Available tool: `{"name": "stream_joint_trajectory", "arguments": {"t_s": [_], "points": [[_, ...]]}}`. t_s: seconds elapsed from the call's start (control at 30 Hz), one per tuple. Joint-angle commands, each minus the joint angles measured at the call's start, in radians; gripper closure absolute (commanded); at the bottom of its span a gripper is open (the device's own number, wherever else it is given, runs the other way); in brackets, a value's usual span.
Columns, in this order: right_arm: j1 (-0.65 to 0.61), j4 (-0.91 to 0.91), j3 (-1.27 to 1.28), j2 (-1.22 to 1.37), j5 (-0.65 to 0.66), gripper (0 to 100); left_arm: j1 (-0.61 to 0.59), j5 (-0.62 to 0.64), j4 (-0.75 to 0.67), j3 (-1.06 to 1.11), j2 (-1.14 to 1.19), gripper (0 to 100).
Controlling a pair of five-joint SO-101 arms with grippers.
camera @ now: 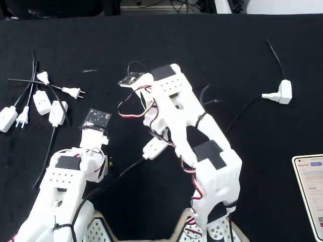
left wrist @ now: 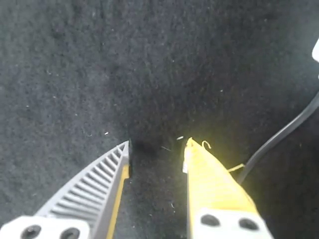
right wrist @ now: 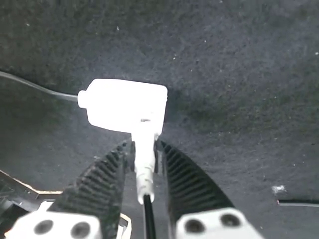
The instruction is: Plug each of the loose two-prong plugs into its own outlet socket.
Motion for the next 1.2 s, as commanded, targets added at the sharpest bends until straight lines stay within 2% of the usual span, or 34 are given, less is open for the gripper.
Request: {"name": "stream_joint_trajectory", "arguments": {"t_s": [0.0,1.0,1.17], "points": [[-0.025,0.043,-0.087,-0.008,-0.006,98.8,-0.007,-0.008,0.011,-0.012,-0.02,81],[-0.069,0.044,-0.031,-0.008,-0.071,98.8,-0.013,-0.008,0.011,-0.012,-0.02,81],[-0.068,-0.069,0.114,-0.085,-0.069,98.8,-0.013,-0.008,0.011,-0.012,-0.02,81]]}}
